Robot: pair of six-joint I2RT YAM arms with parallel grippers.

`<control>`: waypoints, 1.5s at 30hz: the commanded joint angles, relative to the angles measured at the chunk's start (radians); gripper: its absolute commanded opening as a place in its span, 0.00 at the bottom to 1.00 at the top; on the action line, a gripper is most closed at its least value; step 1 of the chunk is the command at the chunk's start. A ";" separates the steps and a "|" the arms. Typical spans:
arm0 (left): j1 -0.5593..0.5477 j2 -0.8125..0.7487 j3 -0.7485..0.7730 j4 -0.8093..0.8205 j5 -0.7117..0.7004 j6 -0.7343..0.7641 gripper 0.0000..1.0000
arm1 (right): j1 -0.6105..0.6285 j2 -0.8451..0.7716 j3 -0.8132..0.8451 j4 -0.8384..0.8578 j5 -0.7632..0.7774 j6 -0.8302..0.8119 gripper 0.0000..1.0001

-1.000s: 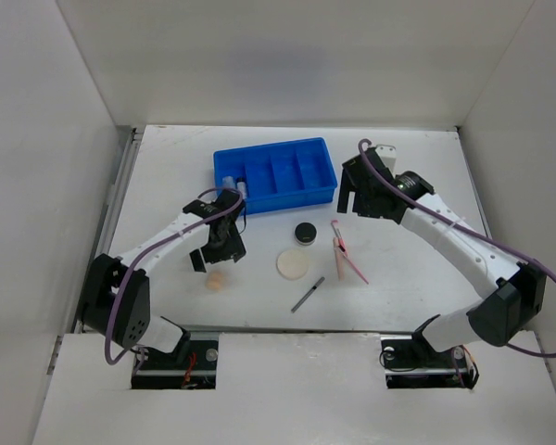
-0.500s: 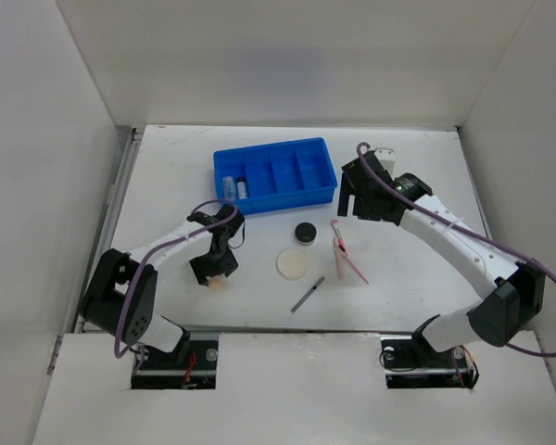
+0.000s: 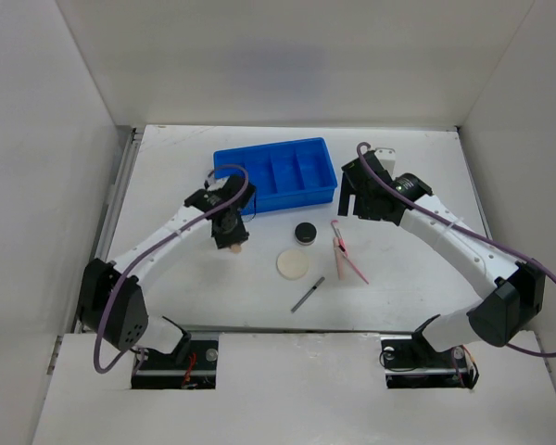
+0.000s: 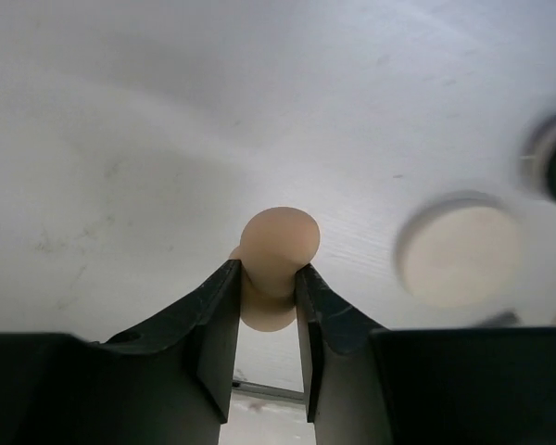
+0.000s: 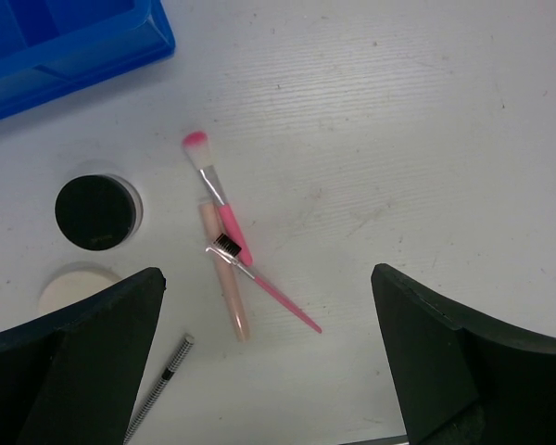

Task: Organize the makeup

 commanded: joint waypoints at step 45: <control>-0.234 0.401 0.493 0.072 0.123 0.358 1.00 | -0.015 -0.303 -0.200 0.119 -0.084 0.141 0.98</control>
